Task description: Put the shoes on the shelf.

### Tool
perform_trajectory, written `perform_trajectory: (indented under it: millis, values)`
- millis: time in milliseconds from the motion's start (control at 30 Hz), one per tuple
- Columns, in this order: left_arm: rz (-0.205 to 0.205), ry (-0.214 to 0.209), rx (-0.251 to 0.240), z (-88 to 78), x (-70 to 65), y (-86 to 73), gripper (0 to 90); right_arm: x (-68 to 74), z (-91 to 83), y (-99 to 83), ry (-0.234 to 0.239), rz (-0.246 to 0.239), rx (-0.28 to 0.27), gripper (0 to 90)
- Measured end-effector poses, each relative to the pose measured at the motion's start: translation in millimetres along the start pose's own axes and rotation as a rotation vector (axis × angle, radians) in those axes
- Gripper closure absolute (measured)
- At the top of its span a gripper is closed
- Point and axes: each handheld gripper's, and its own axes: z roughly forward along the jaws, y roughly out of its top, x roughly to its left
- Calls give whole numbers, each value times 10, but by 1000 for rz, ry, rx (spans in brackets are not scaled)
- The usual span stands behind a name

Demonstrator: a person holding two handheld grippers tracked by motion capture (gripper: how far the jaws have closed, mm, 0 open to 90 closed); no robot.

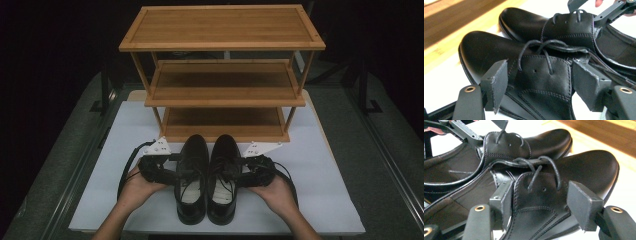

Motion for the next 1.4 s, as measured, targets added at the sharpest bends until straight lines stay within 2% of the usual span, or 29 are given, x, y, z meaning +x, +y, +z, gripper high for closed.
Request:
perform_trajectory:
  millis: [133, 167, 233, 300, 400, 433, 533, 633, 700, 767, 867, 1067, 1233, 1400]
  values:
    - [10, -31, 2, 14, -14, -20, 398, 4, 34, -25, 22, 4, 3, 448]
    - [17, -26, -1, 16, -28, -20, 436, 22, 31, -25, 21, -5, -1, 486]
    - [26, -32, -2, 9, -43, -14, 456, 32, 25, -24, 17, -12, -5, 513]
    - [40, -20, 8, -4, -48, -11, 542, 39, 21, -22, 23, -15, -7, 549]
    - [32, -29, 1, -5, -66, -20, 613, 44, 28, -26, 40, 0, -8, 615]
    - [41, -29, -1, -9, -78, -20, 648, 47, 30, -26, 42, 0, -8, 639]
    - [52, -31, 0, -29, -91, -18, 780, 57, 30, -29, 47, -4, -8, 734]
    - [19, -55, -6, -26, -59, -36, 851, 77, 28, -34, 37, -5, 0, 838]
    - [-9, -74, -16, -24, -29, -46, 865, 82, 41, -46, 32, 13, -4, 859]
    - [-14, -75, -26, -24, -27, -58, 865, 81, 38, -47, 32, 17, -5, 860]
    - [2, -45, -34, -51, -54, -57, 867, 80, 22, -53, 29, 25, -18, 860]
    - [15, 20, -39, -103, -92, -18, 871, 67, -51, -41, -31, 29, -52, 866]
    - [-6, 85, -53, -164, -77, 32, 875, 4, -123, -17, -78, 44, -70, 868]
    - [-25, 122, -69, -203, -11, 85, 876, -49, -169, 15, -96, 58, -79, 869]
